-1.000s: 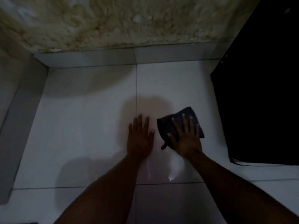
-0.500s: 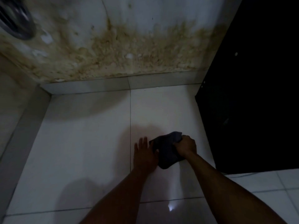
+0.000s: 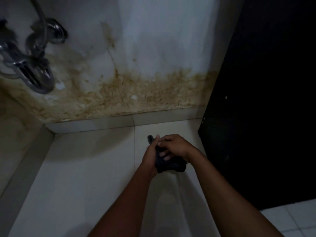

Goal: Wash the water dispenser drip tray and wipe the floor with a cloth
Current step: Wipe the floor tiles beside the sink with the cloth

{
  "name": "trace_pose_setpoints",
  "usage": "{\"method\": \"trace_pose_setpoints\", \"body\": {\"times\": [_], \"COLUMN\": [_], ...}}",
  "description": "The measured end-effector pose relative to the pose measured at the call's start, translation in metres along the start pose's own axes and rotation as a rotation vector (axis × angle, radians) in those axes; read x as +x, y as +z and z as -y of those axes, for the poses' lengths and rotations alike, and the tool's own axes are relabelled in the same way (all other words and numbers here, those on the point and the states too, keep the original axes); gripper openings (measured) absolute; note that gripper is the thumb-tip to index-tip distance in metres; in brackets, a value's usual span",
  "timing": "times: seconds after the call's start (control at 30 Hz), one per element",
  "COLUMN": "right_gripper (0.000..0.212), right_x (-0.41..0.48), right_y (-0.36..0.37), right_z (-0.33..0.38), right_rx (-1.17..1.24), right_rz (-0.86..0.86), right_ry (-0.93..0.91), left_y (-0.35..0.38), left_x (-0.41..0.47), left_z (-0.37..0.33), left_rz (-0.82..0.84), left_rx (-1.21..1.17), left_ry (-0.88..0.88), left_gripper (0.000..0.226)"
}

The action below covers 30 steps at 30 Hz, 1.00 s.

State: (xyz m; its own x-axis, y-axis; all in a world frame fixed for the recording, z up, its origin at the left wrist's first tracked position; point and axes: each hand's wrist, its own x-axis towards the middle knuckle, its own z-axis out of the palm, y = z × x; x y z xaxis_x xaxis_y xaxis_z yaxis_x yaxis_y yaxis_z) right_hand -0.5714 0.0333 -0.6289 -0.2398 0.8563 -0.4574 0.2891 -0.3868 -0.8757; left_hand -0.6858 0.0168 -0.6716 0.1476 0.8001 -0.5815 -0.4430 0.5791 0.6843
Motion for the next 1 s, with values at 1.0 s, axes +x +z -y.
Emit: {"method": "trace_pose_setpoints", "body": {"times": [1.0], "right_gripper": [0.012], "right_x": [-0.181], "right_y": [-0.051], "right_z": [0.266], "right_rx": [0.006], "right_rz": [-0.650], "right_ry": [-0.037], "left_y": [0.142], "left_x": [-0.248], "left_z": [-0.228], "left_rz": [-0.165], "left_rx": [-0.081], "left_ry": [-0.304], "left_gripper": [0.038]}}
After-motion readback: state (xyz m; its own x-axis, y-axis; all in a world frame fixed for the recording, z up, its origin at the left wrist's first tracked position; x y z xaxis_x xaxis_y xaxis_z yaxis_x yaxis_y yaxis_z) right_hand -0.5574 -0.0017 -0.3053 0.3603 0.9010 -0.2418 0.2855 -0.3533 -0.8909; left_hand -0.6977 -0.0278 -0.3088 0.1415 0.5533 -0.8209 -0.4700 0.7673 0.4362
